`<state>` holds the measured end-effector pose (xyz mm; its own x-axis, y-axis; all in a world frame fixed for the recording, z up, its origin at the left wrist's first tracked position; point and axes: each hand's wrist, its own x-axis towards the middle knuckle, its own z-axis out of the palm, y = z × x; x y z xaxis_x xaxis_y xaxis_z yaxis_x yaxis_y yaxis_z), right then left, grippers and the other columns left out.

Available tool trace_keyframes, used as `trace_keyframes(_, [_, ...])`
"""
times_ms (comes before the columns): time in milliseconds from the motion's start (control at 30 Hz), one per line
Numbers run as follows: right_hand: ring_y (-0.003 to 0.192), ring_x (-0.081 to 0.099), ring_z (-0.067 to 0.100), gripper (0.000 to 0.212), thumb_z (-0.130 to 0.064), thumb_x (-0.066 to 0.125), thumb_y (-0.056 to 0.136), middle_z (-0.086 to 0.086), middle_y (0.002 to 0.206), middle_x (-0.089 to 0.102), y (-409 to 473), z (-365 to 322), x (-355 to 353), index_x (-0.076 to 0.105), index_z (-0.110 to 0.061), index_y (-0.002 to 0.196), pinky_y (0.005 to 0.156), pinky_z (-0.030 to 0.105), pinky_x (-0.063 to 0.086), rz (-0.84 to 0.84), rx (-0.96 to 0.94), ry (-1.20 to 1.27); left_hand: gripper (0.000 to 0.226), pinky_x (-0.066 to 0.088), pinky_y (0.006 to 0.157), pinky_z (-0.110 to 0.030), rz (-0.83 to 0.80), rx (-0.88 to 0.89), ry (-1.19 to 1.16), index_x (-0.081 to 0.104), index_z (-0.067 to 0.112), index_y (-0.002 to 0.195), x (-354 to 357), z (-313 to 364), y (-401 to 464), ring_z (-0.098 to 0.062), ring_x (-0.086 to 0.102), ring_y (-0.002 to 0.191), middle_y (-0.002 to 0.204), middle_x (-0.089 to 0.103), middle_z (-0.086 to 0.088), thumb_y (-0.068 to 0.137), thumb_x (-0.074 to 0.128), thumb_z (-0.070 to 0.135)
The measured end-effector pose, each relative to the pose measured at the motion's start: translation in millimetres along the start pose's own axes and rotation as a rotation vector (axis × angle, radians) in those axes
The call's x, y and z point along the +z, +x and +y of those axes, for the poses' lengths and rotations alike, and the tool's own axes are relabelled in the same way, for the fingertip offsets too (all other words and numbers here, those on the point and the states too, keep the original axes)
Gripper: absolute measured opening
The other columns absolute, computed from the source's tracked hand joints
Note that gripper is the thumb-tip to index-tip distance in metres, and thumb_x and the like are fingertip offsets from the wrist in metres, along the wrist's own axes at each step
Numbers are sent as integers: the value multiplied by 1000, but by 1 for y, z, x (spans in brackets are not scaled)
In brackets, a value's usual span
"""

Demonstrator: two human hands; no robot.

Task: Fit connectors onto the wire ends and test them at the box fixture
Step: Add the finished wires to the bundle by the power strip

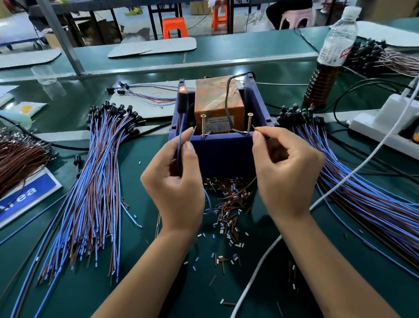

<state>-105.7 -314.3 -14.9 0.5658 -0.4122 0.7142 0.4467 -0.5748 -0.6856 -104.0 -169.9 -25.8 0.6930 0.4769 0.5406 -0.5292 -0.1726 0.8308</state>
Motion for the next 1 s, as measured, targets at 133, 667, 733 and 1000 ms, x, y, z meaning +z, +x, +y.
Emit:
trace_keyframes(133, [71,67,2,9,-15,71,95,-12,78,72,9,-3,-19,80,-15,97,69,21,55,-50,90,2,23,49,64,-23,-166,52,-42,78,19,107,17,26,-16,-1,60,69,80,71,11,97,60,8])
trace_keyframes(667, [53,65,11,11,-21,63,86,8,70,73,54,79,-197,62,-21,97,59,31,55,314,589,-250,41,15,25,-14,-1291,-1414,-168,44,5,75,235,79,-110,-3,19,22,58,34,2,107,19,6])
trace_keyframes(733, [49,62,1,4,-24,69,87,2,68,73,57,86,-199,67,-23,85,60,32,57,194,630,-246,39,15,25,-15,-1106,-1383,-179,46,5,78,244,72,-105,-4,19,22,49,35,2,104,17,3])
trace_keyframes(1000, [128,57,24,45,-57,60,96,3,129,69,66,70,-166,72,-25,126,108,44,46,-587,486,-477,32,33,45,-20,-582,-1089,-248,59,4,83,249,48,-68,-14,39,42,61,46,-3,104,35,3])
